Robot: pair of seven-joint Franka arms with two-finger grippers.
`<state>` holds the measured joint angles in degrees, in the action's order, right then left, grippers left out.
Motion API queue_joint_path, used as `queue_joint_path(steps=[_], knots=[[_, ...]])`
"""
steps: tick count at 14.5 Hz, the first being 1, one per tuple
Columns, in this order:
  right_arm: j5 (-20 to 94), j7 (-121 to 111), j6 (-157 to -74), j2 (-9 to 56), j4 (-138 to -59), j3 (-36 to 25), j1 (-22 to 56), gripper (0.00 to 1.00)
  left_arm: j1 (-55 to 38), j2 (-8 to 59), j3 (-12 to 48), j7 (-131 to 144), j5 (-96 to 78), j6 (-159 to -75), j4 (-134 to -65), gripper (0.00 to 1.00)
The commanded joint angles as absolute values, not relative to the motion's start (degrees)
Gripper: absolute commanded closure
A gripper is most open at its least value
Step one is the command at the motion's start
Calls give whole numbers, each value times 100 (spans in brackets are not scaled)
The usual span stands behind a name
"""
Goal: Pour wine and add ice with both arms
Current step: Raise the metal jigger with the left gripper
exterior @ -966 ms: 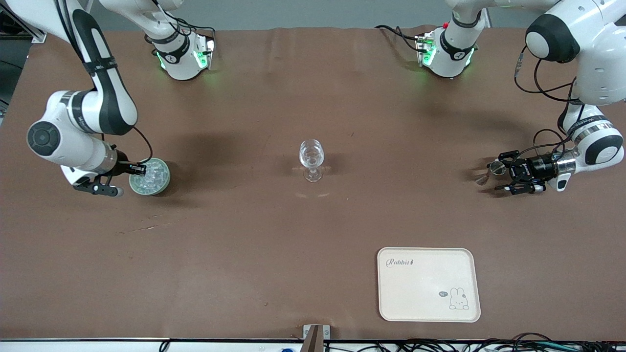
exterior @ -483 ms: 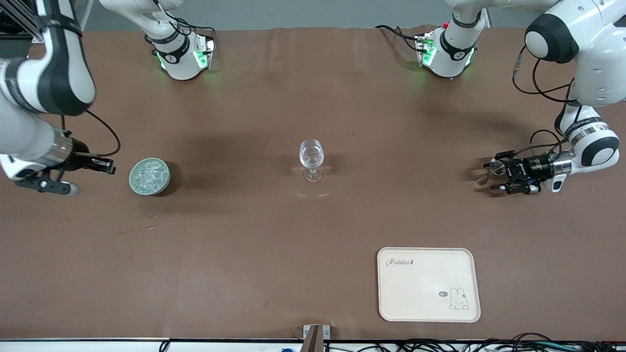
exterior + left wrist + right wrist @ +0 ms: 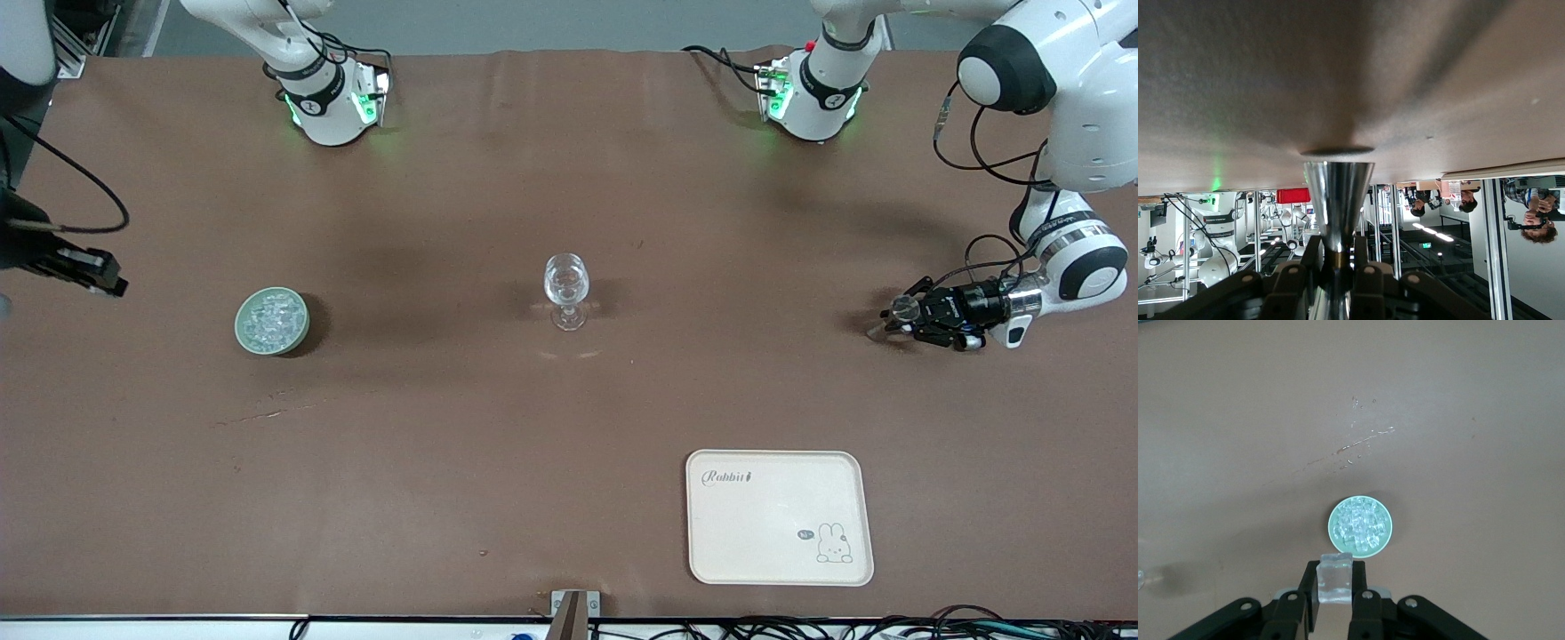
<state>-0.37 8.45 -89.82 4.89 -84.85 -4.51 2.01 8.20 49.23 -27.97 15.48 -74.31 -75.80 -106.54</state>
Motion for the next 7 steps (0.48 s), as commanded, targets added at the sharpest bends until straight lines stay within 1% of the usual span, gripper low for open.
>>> queue_joint_path(steps=[1, 4, 5, 7], knots=[[209, 879, -8570, 317, -8130, -475, 220, 100, 914, 4869, -2742, 1582, -7506, -7523, -10670, 89], [281, 782, -8517, 141, -8209, -527, 193, 100, 905, 4694, -2760, 1608, -7497, -7471, -10670, 90], [281, 782, -8534, 149, -8218, -519, 202, 99, 897, 4589, -2768, 1617, -7462, -7427, -10653, 94], [281, 765, -8525, 149, -8218, -519, 202, 99, 862, 4264, -2777, 1652, -7340, -7418, -10626, 97]])
